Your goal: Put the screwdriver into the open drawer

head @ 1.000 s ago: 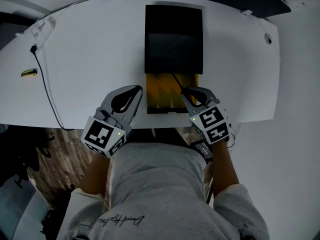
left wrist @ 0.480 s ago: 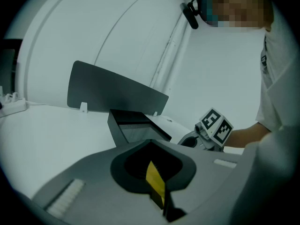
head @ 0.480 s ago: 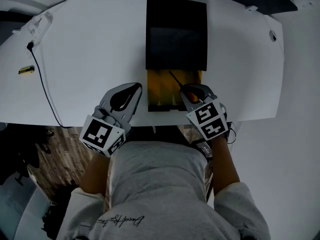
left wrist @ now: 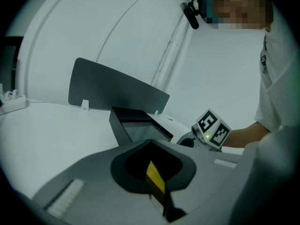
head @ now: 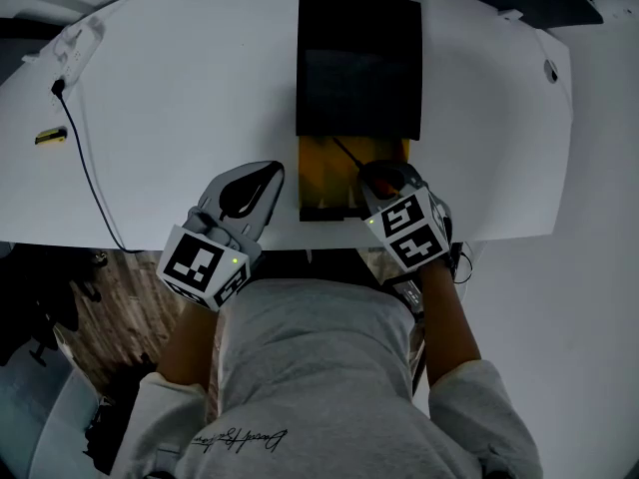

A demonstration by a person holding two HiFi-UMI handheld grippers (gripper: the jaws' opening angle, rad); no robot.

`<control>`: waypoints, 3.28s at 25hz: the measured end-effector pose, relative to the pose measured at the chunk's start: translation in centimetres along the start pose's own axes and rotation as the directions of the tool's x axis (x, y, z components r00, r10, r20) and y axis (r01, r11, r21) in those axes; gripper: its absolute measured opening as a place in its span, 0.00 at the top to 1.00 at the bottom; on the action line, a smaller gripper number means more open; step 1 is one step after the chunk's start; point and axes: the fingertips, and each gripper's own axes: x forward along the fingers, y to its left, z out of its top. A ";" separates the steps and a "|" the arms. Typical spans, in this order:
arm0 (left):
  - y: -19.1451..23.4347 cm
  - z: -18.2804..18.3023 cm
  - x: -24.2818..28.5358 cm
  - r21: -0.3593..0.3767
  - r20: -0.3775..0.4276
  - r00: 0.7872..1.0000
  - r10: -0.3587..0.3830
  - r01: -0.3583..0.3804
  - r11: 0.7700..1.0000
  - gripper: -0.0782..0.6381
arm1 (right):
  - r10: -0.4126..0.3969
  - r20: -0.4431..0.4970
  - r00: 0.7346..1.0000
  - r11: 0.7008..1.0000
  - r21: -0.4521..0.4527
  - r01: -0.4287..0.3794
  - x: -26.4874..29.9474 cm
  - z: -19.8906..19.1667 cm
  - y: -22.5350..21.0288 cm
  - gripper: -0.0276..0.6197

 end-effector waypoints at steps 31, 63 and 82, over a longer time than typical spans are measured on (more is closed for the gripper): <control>1.9 -1.2 -0.2 -0.030 -0.013 1.000 0.003 -0.003 1.000 0.89 | 0.012 -0.196 0.981 0.996 -0.084 -0.029 3.1 -0.3 0.6 0.84; 1.9 -1.2 -0.4 -0.029 -0.012 1.000 -0.005 0.005 1.000 0.89 | 0.001 -0.208 0.978 0.995 -0.095 -0.021 2.7 -0.7 0.6 0.80; -0.9 0.6 -1.4 0.019 0.017 1.000 -0.001 0.000 1.000 0.89 | 0.023 -0.056 0.998 0.999 -0.042 -0.026 -0.9 1.2 1.2 0.83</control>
